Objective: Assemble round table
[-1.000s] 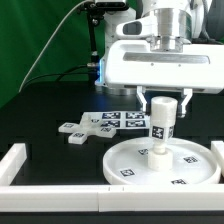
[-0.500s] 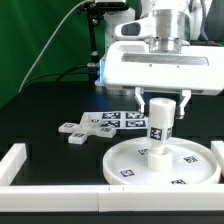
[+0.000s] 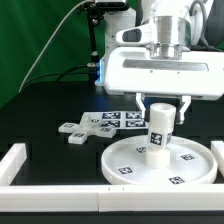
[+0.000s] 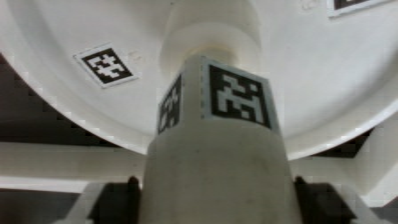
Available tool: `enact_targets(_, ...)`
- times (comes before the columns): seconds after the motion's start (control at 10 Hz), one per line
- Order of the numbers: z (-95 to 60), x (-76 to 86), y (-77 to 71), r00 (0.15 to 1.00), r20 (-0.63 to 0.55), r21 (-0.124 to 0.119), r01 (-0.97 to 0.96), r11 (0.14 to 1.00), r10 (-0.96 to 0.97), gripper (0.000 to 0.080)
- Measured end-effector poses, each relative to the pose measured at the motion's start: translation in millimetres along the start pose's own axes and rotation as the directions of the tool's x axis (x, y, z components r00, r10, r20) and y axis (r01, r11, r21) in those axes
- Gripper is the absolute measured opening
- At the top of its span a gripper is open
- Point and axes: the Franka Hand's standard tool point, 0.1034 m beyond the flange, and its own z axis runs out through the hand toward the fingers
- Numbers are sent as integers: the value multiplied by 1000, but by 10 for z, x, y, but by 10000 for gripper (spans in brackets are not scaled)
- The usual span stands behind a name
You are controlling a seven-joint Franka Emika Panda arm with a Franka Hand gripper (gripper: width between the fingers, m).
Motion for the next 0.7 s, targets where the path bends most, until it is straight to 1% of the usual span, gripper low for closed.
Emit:
enact_targets(0.2,29,8,8,1000,-18,-7,5,1000,-5,407)
enact_targets(0.5,35,22,14,1000,-10,-6,2,1000,-2,407)
enact_targets(0.6,39,19,13,1000,-6,-5,2,1000,-2,423)
enact_targets(0.7,54,-12,8,1000,11,-3,2,1000,-2,423)
